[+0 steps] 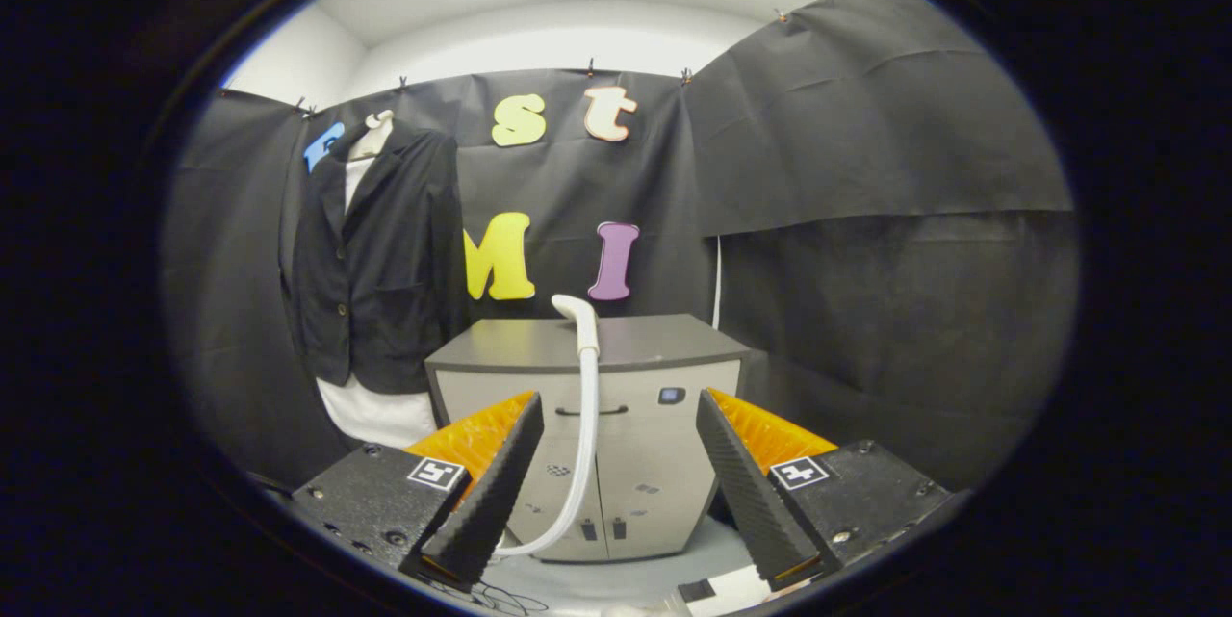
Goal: Iron the clothes twice with a garment steamer, once on the left side and once on the right side.
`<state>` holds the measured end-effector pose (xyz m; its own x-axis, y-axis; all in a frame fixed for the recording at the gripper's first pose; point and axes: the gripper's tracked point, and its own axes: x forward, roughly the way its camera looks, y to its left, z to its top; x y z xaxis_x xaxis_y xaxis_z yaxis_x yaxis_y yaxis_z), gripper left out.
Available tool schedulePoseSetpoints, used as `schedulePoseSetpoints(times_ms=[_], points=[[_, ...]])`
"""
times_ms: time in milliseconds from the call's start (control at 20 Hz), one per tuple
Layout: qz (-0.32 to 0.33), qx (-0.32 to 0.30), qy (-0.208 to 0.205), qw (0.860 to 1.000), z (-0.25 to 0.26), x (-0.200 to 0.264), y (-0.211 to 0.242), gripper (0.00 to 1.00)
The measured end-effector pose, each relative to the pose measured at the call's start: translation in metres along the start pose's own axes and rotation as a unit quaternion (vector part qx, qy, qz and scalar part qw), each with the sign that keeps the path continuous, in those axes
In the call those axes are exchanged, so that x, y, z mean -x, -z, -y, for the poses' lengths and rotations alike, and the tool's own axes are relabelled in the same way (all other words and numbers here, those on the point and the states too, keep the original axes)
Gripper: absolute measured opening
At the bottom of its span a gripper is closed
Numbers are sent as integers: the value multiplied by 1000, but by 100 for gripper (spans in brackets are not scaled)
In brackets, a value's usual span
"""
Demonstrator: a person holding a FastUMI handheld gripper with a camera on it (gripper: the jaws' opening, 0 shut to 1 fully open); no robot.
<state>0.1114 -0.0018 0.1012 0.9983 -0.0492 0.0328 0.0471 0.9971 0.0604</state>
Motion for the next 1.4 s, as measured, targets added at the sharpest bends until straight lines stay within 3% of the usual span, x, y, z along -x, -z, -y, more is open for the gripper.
schedulePoseSetpoints(times_ms=[400, 650, 1150, 1400], points=[[-25, 20, -57, 998, -26, -159, -66, 100], [-66, 22, -90, 994, -49, -259, -78, 100], [-213, -13, -106, 971, -52, -385, -21, 100], [-311, -45, -140, 939, -67, -407, 16, 93]])
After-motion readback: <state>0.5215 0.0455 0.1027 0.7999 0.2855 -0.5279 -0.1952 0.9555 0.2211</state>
